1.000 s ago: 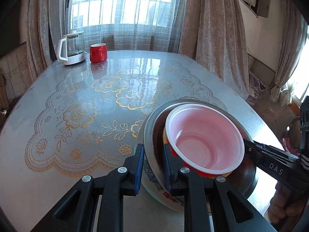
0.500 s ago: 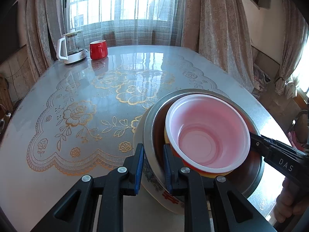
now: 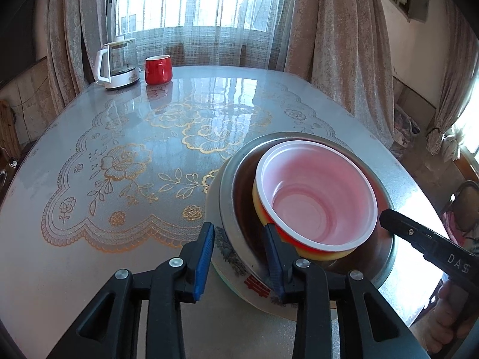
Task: Organize plates and bowls
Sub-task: 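Lift the nested steel bowl with the left tool onto the plate stack, then open the left tool to release the steel bowl and withdraw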
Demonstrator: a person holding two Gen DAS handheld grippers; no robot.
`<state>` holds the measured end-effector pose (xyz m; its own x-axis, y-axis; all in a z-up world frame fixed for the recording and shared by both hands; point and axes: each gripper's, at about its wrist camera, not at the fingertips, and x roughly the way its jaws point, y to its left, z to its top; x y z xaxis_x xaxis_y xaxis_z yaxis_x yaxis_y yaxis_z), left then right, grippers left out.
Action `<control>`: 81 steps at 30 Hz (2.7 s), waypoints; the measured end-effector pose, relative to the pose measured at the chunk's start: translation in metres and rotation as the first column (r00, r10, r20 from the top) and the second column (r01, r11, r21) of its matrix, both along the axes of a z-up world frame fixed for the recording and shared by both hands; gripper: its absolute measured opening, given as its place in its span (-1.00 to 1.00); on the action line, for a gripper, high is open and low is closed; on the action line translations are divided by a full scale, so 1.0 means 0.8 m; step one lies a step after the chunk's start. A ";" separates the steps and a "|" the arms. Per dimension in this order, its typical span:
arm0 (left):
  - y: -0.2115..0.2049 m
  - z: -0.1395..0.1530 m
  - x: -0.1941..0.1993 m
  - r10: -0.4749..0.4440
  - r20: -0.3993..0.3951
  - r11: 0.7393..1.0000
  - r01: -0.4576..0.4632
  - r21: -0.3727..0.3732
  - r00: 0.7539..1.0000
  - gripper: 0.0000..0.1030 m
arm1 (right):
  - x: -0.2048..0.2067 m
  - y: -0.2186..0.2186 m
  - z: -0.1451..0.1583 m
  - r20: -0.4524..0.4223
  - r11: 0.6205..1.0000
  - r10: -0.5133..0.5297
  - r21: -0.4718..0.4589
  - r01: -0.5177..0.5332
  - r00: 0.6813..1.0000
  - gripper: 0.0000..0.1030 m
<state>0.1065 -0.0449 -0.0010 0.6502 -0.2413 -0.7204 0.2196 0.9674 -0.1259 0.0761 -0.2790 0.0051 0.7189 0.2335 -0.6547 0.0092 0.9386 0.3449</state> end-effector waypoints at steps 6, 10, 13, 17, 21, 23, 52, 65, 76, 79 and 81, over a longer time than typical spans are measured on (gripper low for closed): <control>0.007 0.006 -0.008 0.015 0.012 1.000 -0.015 -0.014 1.000 -0.14 | -0.006 0.004 0.000 -0.004 1.000 0.004 0.000 -0.004 1.000 -0.33; 0.011 0.007 -0.013 0.025 0.017 1.000 -0.025 -0.013 1.000 -0.10 | -0.009 0.000 -0.001 -0.009 1.000 -0.014 0.021 0.015 1.000 -0.27; 0.015 0.007 -0.014 0.034 0.012 0.999 -0.033 -0.025 0.999 -0.09 | -0.012 0.000 -0.001 -0.007 1.000 -0.019 0.020 0.019 1.000 -0.23; 0.019 0.009 -0.019 0.039 0.018 0.999 -0.039 -0.034 0.999 -0.08 | -0.014 0.000 -0.001 -0.009 1.000 -0.014 0.027 0.014 1.000 -0.19; 0.025 0.010 -0.026 0.046 0.030 0.998 -0.045 -0.043 0.999 -0.03 | -0.014 -0.007 -0.005 -0.020 0.997 -0.002 0.079 0.004 1.000 -0.17; 0.029 0.010 -0.029 0.053 0.034 0.998 -0.051 -0.041 0.998 -0.02 | -0.015 -0.008 -0.007 -0.021 0.996 0.005 0.094 -0.002 1.000 -0.17; 0.032 0.007 -0.063 0.078 0.089 0.996 -0.082 0.032 0.993 0.06 | -0.019 0.009 -0.010 -0.025 0.998 0.013 0.058 -0.012 1.000 -0.12; 0.035 0.011 -0.088 0.136 0.152 0.987 -0.147 0.068 0.979 0.20 | -0.041 0.028 0.006 0.036 1.000 0.009 -0.019 -0.008 0.999 -0.12; 0.031 0.012 -0.106 0.154 0.187 0.983 -0.169 0.067 0.970 0.35 | -0.061 0.054 0.011 0.117 0.973 -0.088 -0.202 0.110 0.989 -0.12; 0.030 0.013 -0.107 0.152 0.198 0.983 -0.169 0.075 0.968 0.38 | -0.061 0.062 0.009 0.119 0.967 -0.080 -0.232 0.106 0.990 -0.12; 0.030 0.015 -0.108 0.151 0.203 0.983 -0.170 0.075 0.967 0.42 | -0.062 0.065 0.009 0.121 0.966 -0.075 -0.238 0.102 0.990 -0.12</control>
